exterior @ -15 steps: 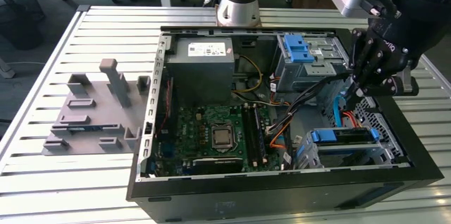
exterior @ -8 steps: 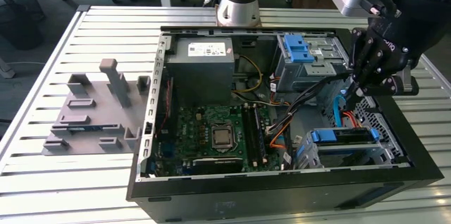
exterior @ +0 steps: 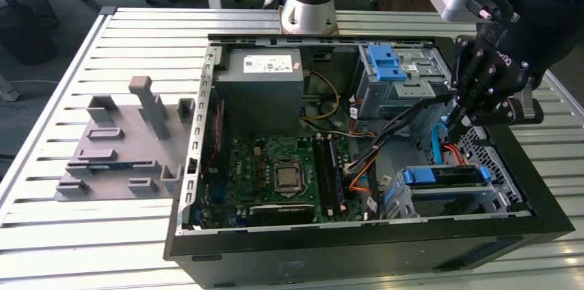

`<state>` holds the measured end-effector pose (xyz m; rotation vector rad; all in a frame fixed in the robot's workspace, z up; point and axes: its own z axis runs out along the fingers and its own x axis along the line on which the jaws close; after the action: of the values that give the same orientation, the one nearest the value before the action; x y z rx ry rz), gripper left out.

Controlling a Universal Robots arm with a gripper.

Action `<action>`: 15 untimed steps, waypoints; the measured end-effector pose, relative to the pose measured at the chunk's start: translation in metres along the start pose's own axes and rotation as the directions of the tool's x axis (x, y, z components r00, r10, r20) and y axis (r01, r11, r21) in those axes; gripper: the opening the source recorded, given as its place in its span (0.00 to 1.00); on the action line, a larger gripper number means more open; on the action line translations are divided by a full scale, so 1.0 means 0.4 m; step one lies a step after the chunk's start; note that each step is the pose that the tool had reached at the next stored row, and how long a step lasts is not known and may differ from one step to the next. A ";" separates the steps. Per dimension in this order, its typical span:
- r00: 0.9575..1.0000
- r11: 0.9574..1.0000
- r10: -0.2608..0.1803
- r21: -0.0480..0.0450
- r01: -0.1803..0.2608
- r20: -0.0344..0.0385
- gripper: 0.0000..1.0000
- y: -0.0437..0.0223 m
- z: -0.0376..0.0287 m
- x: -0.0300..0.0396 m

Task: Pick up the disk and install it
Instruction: 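Insert the second disk wire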

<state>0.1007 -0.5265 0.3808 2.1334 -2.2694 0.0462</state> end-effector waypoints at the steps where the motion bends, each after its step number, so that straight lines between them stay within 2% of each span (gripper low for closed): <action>1: 1.000 1.000 0.000 0.000 0.000 0.000 0.17 0.000 0.000 0.000; 15: 1.000 1.000 0.000 0.000 0.000 0.000 0.17 0.000 0.014 -0.001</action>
<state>0.1007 -0.5264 0.3752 2.1333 -2.2694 0.0463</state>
